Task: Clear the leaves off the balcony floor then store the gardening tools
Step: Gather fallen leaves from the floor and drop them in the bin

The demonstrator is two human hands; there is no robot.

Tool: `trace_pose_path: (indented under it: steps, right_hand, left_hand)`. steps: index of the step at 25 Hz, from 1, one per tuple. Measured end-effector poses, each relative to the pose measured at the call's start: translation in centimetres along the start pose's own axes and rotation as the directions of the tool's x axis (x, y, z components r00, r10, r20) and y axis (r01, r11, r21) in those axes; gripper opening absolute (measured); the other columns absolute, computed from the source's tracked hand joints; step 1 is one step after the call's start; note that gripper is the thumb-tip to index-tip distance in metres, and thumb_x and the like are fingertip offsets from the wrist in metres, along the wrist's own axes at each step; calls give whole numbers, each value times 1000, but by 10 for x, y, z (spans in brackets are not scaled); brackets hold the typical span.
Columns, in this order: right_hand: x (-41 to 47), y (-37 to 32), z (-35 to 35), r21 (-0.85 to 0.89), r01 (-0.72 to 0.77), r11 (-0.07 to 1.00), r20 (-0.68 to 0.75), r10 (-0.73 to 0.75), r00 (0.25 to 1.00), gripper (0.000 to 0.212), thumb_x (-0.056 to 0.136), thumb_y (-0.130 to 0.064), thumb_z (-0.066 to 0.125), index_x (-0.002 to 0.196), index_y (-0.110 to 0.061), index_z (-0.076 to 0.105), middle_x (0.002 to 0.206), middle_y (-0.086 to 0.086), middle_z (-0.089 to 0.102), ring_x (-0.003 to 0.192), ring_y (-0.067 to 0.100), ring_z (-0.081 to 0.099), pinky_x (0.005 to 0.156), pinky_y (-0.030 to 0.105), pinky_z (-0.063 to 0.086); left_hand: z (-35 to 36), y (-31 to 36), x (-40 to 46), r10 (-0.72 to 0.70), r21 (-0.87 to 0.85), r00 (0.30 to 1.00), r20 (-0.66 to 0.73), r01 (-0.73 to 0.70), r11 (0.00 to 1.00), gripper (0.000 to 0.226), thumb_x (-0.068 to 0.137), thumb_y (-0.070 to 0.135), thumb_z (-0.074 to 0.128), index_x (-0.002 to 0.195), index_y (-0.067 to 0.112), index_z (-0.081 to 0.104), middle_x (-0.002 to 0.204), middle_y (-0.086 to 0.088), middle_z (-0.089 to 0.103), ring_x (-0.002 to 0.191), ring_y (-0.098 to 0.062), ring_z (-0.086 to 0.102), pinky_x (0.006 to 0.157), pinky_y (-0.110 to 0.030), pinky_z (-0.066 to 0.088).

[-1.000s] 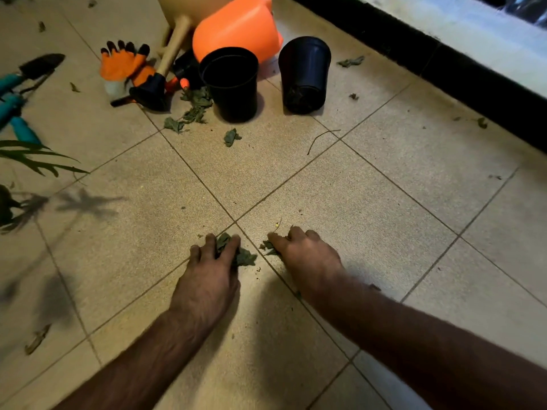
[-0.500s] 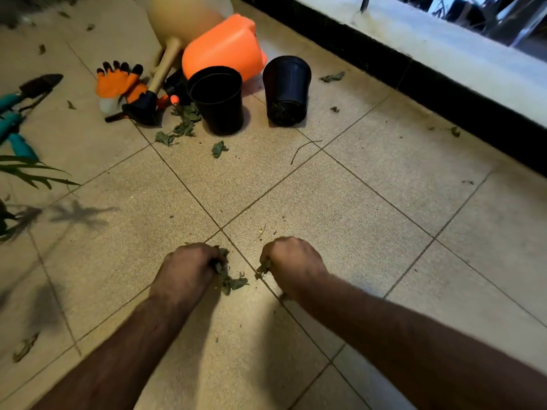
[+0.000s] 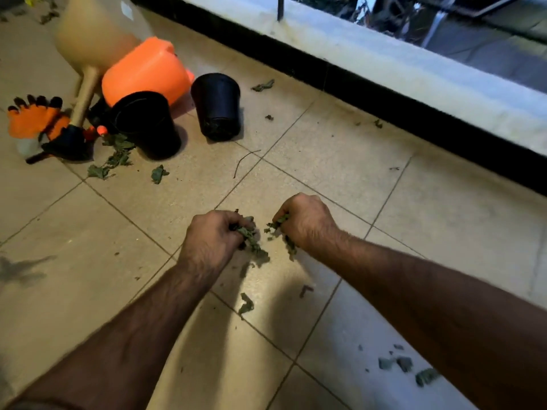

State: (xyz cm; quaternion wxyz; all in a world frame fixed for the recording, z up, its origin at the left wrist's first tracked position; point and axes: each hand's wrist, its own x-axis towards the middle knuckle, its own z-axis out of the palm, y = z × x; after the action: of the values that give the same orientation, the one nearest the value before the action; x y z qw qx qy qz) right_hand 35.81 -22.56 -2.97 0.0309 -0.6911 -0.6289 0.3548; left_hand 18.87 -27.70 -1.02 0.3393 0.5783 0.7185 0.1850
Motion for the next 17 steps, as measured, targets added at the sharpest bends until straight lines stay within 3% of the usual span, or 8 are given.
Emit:
trace_pose_path:
  steps: [2, 6, 8, 12, 17]
  right_hand:
    - [-5, 0, -21, 40, -71, 997, -45, 73, 996, 24, 88, -3, 75, 100, -23, 80, 102, 3, 74, 83, 19, 73, 73, 36, 65]
    - [-40, -12, -77, 115, -125, 986, -88, 135, 987, 25, 89, 2, 72, 97, -21, 78, 95, 4, 72, 72, 19, 74, 62, 37, 65]
    - [-68, -23, -112, 146, -143, 979, -113, 160, 981, 25, 90, 1, 71, 97, -22, 78, 93, 2, 71, 72, 19, 74, 61, 37, 65]
    - [-134, -51, -182, 186, -193, 963, -109, 216, 970, 28, 90, 1, 70, 93, -26, 79, 90, 1, 72, 71, 18, 73, 59, 36, 65]
    - [-217, -109, -314, 225, -178, 958, -119, 208, 971, 28, 91, -2, 68, 95, -26, 80, 80, -1, 74, 66, 15, 73, 62, 35, 65]
  left_hand:
    - [-7, 20, 5, 21, 16, 1000, 9, -21, 1000, 27, 88, 6, 71, 96, 31, 78, 106, 13, 73, 89, -2, 68, 83, -22, 57]
    - [-37, 66, -8, 31, 31, 1000, 2, -32, 999, 27, 89, 7, 71, 94, 33, 77, 107, 16, 72, 74, 5, 65, 56, -4, 44]
    - [-60, 95, -28, 36, 25, 999, 25, -36, 999, 29, 88, 6, 70, 94, 33, 78, 107, 18, 72, 78, 4, 66, 62, -4, 44]
    - [-114, 157, -69, 29, -3, 998, 48, -29, 1000, 30, 86, 6, 71, 94, 33, 79, 106, 16, 75, 81, 3, 68, 82, -16, 53]
    - [-210, 268, -119, 45, -49, 996, 74, -41, 998, 34, 85, 2, 70, 94, 34, 79, 108, 18, 74, 96, 0, 67, 92, -23, 55]
